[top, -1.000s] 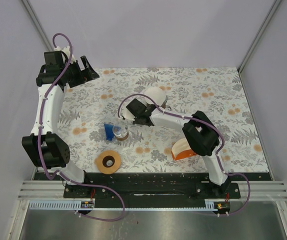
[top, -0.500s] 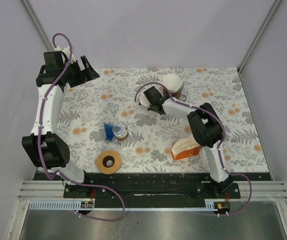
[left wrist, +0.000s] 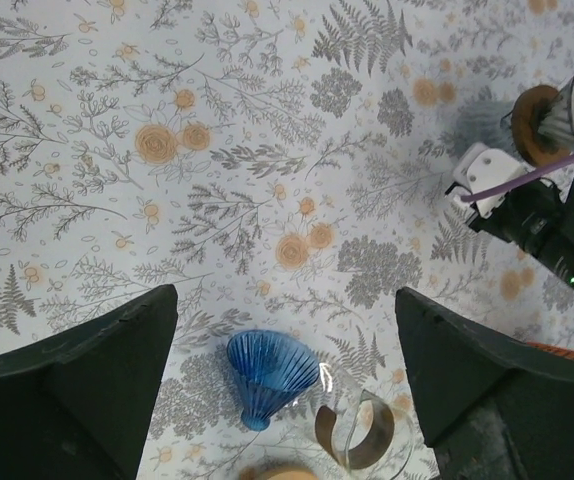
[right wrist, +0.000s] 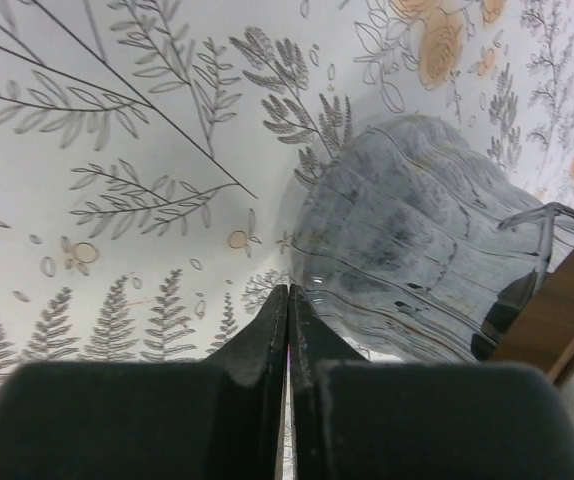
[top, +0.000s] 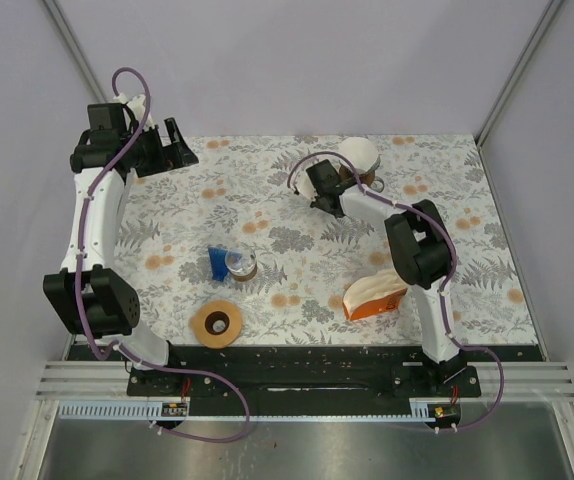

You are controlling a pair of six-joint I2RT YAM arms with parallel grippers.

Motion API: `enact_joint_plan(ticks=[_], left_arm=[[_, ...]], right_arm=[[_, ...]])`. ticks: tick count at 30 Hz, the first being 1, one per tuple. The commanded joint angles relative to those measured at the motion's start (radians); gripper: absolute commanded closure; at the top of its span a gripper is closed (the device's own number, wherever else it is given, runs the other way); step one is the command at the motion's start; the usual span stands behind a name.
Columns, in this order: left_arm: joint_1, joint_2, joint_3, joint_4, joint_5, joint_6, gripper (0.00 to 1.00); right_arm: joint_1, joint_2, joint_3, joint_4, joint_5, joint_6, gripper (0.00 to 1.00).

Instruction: Place the coffee filter in the dripper

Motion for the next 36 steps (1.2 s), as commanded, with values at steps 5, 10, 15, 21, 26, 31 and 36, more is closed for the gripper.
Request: enact_joint_plan(ticks=[5, 10, 15, 21, 26, 31, 36], left_arm=[[0.008, -0.061, -0.007, -0.157, 0.041, 0.266, 0.09], [0.009, -0.137, -0.125, -0.308, 0.069, 0.480, 0.10], [0.008, -0.272, -0.358, -0.386, 0.032, 0.691, 0.04], [-0.044, -0.413, -0.619, -0.373, -0.034, 0.828, 0.01], [-0.259, -0.487, -0.815, -0.247, -0.205, 0.779, 0.01], [-0.330, -0.530, -0.909, -0.153, -0.282, 0.727, 0.01], [-0.345, -0.532, -1.002, -0.006, -0.287, 0.686, 0.02]], right_arm=[[0.069, -0.162, 0.034, -0.044, -0.168, 0.163, 0.89], [0.080, -0.258, 0.044, -0.085, -0.301, 0.304, 0.60], [0.089, -0.348, 0.024, -0.090, -0.421, 0.401, 0.39], [0.090, -0.437, -0.010, -0.074, -0.456, 0.485, 0.16], [0.092, -0.508, -0.065, -0.035, -0.457, 0.530, 0.01], [0.090, -0.586, -0.140, -0.016, -0.450, 0.554, 0.01], [0.092, -0.658, -0.212, 0.013, -0.456, 0.551, 0.00]])
